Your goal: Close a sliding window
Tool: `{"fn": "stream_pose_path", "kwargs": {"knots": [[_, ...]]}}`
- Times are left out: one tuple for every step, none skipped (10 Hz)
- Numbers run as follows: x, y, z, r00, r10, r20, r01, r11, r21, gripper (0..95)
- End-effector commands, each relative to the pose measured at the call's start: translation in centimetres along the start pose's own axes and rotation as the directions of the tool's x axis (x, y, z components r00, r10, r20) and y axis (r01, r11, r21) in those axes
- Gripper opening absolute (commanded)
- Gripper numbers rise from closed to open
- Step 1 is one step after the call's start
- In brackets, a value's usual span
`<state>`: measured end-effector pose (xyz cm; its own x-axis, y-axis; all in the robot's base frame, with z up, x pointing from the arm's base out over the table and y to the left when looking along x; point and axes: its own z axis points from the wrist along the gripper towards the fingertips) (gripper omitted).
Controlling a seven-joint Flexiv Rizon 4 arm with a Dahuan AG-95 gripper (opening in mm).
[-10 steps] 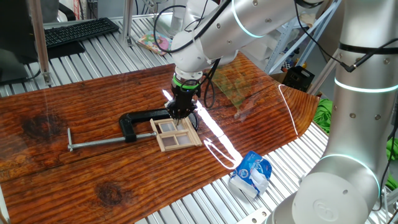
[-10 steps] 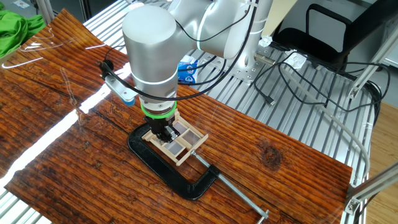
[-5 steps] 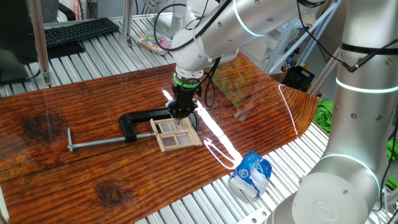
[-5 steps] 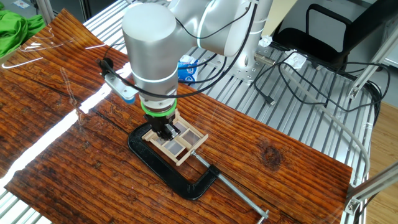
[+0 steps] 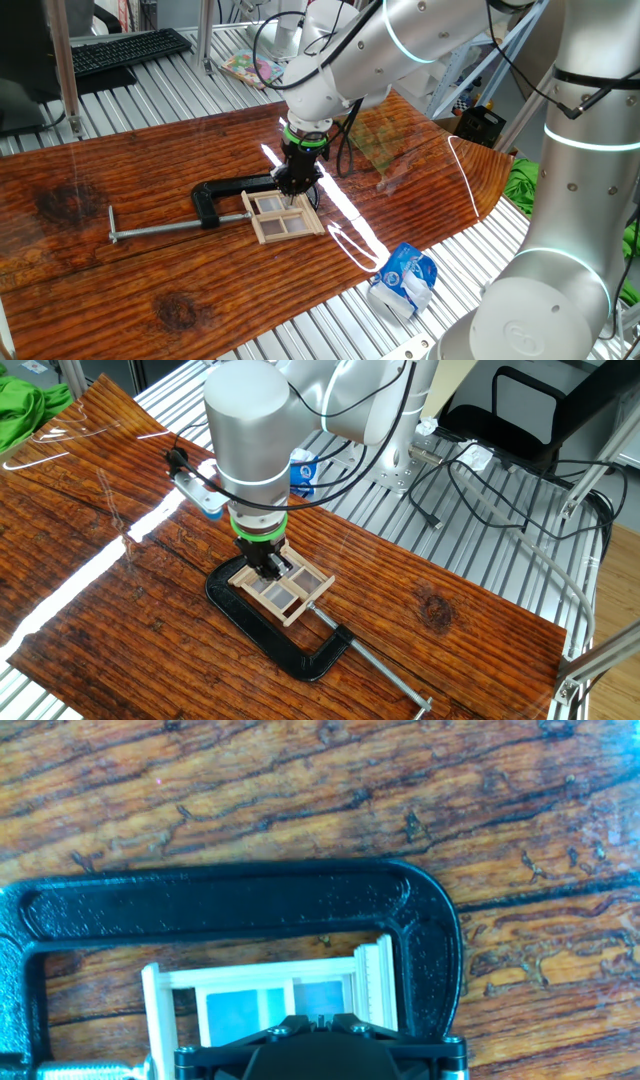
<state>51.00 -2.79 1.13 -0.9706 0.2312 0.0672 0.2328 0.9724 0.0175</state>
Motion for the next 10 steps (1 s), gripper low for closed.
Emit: {"fn": "stream_pose_path", "kwargs": {"knots": [[0.01, 0.00, 0.12, 1.000, 0.004, 0.000, -0.004, 1.000, -0.001, 0.0], [-0.01, 0.03, 0.22, 1.000, 0.006, 0.000, -0.006, 1.000, -0.001, 0.0], [-0.05, 0.08, 0.42, 1.000, 0.010, 0.002, -0.010, 1.000, -0.003, 0.0], [-0.07, 0.12, 0.56, 1.000, 0.012, 0.004, -0.012, 1.000, -0.004, 0.0], [-0.08, 0.14, 0.63, 1.000, 0.013, 0.007, -0.013, 1.000, -0.005, 0.0], [-0.08, 0.16, 0.68, 1.000, 0.013, 0.006, -0.013, 1.000, -0.005, 0.0], [-0.06, 0.21, 0.66, 1.000, 0.014, 0.005, -0.014, 1.000, -0.007, 0.0], [-0.02, 0.30, 0.64, 1.000, 0.017, 0.005, -0.017, 1.000, -0.007, 0.0], [0.03, 0.42, 0.72, 1.000, 0.021, 0.006, -0.021, 1.000, -0.008, 0.0], [0.06, 0.52, 0.80, 1.000, 0.024, 0.007, -0.024, 1.000, -0.008, 0.0]]}}
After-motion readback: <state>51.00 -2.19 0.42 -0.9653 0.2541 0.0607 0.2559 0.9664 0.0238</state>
